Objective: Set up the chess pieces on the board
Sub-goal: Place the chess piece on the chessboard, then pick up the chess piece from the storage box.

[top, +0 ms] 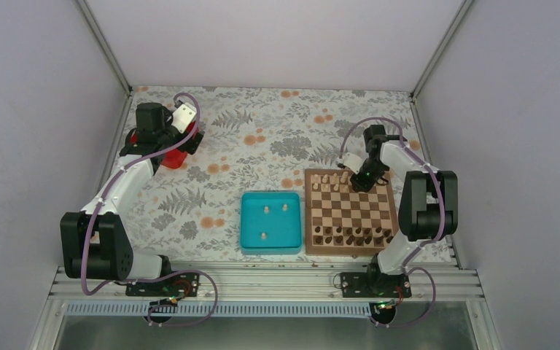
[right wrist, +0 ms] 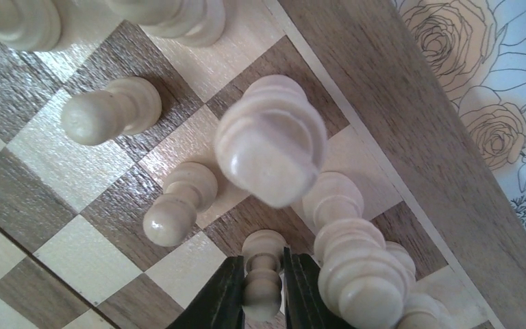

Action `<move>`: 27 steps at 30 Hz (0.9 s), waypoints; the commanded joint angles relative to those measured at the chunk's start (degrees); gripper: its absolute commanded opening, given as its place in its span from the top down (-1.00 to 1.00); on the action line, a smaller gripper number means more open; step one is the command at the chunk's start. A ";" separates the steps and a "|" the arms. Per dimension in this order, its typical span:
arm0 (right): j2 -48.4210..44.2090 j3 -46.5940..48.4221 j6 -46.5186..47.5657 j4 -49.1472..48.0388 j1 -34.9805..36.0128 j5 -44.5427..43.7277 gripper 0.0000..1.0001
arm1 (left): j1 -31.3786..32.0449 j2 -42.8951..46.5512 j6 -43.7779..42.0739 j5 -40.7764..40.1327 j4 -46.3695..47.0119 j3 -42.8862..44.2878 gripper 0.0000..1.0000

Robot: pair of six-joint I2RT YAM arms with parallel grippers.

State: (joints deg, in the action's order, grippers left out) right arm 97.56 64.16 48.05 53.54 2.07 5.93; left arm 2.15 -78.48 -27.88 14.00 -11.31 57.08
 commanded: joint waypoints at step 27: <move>-5.45 20.08 -8.73 15.71 35.35 1.87 0.17 | 0.07 1.81 -0.41 0.60 0.50 0.00 -1.00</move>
State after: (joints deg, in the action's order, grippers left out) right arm 88.71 81.82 43.24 67.99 28.91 7.35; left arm 2.15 -78.37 -27.90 14.00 -11.35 57.08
